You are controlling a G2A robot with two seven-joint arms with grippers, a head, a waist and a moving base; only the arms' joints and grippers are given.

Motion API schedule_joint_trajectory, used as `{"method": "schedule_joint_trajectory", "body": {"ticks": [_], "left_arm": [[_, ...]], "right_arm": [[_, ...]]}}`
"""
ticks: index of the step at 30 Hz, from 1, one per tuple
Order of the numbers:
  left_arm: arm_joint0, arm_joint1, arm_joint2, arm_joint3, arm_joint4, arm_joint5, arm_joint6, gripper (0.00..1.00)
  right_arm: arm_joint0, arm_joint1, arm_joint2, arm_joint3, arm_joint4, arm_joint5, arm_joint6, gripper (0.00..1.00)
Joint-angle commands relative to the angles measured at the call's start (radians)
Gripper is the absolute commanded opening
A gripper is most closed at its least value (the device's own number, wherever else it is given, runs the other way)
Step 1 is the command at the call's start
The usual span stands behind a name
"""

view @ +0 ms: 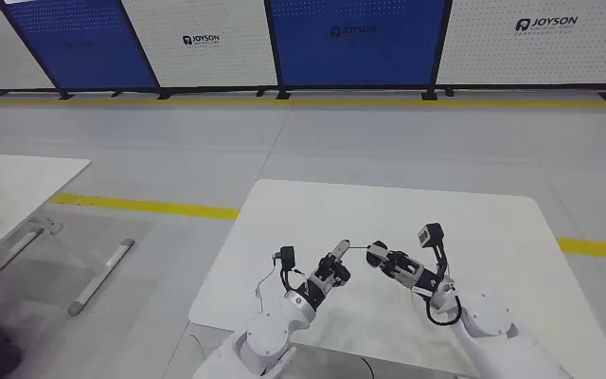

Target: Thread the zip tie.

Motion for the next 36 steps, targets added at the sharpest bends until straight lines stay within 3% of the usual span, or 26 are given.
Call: {"method": "schedule_joint_trajectory", "body": {"ticks": [1,5,10,12,21,26,27,28,29,31,32,33,36], "left_arm": [[0.0,0.0,0.0,0.0,0.0,0.0,0.0,1.0],[-0.004,-0.001,0.001,-0.002,-0.008,-0.005,0.002,1.0],[-0.055,-0.015,0.029,0.013,-0.045,-0.029,0.013,1.0],[-0.075,-0.021,0.047,0.029,-0.029,0.0,0.05,1.0],[-0.075,-0.022,0.049,0.033,-0.029,0.001,0.047,1.0],[-0.081,-0.029,0.046,0.046,-0.078,-0.033,0.057,1.0],[-0.085,-0.03,0.045,0.052,-0.084,-0.036,0.055,0.97],[-0.086,-0.031,0.046,0.054,-0.084,-0.038,0.055,0.8],[-0.087,-0.031,0.046,0.056,-0.085,-0.038,0.053,0.44],[-0.088,-0.032,0.045,0.063,-0.089,-0.04,0.052,0.2],[-0.087,-0.033,0.044,0.065,-0.088,-0.042,0.051,0.15],[-0.086,-0.033,0.044,0.067,-0.089,-0.043,0.05,0.02],[-0.082,-0.033,0.041,0.072,-0.089,-0.047,0.042,0.0]], "right_arm": [[0.0,0.0,0.0,0.0,0.0,0.0,0.0,0.0],[0.0,0.0,0.0,0.0,0.0,0.0,0.0,0.0],[0.0,0.0,0.0,0.0,0.0,0.0,0.0,0.0],[0.0,0.0,0.0,0.0,0.0,0.0,0.0,0.0],[0.0,0.0,0.0,0.0,0.0,0.0,0.0,0.0],[0.0,0.0,0.0,0.0,0.0,0.0,0.0,0.0],[0.0,0.0,0.0,0.0,0.0,0.0,0.0,0.0],[0.0,0.0,0.0,0.0,0.0,0.0,0.0,0.0],[0.0,0.0,0.0,0.0,0.0,0.0,0.0,0.0],[0.0,0.0,0.0,0.0,0.0,0.0,0.0,0.0],[0.0,0.0,0.0,0.0,0.0,0.0,0.0,0.0],[0.0,0.0,0.0,0.0,0.0,0.0,0.0,0.0],[0.0,0.0,0.0,0.0,0.0,0.0,0.0,0.0]]}}
